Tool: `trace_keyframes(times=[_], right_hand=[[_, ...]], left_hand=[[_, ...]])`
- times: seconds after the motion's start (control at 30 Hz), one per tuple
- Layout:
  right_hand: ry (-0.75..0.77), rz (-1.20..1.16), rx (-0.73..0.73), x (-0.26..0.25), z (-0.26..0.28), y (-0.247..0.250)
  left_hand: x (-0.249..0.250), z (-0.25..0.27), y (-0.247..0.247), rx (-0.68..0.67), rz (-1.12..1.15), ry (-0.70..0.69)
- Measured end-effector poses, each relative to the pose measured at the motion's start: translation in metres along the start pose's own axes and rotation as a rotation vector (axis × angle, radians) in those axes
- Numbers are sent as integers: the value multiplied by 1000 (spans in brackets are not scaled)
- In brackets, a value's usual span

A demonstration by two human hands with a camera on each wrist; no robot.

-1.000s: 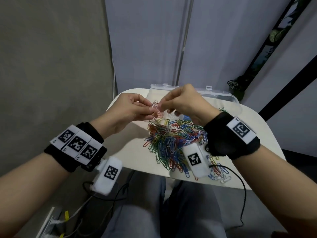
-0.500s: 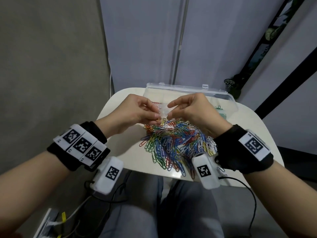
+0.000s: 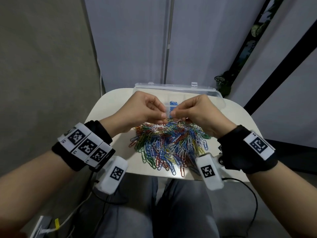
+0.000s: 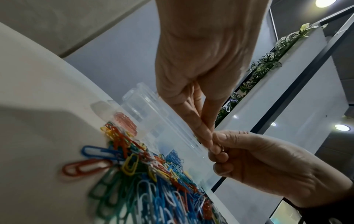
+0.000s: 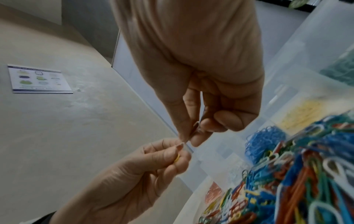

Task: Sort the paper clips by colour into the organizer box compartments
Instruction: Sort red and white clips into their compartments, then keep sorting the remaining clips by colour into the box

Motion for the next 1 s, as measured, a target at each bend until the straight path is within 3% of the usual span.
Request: trace_keyframes(times=[0.27,0.47,0.7,0.83,1.0], right_hand=[[70,464,202,-55,-30,22],[-44,563,68,-54,-61,2],[-60,531,198,-38,-24,67],[-189,525,255,-6,-2,103],[-230,554,215,12,6,106]], left_hand=[[-1,12,19,79,-131,40],[8,18,44,160,-179,11],[17,7,50,118,-86,-49],[34,-21,29,78,-205,-79],[60,-75,-10,94,-619,-135]])
Point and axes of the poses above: each hand's wrist, its own z-axis away from the middle knuckle, its own y-axis out of the back of the hand, x = y × z, the point moved 9 cm from there along -z, towards the middle knuckle, and after that the axes turned 15 degrees about -x, right-handed, at the moved point
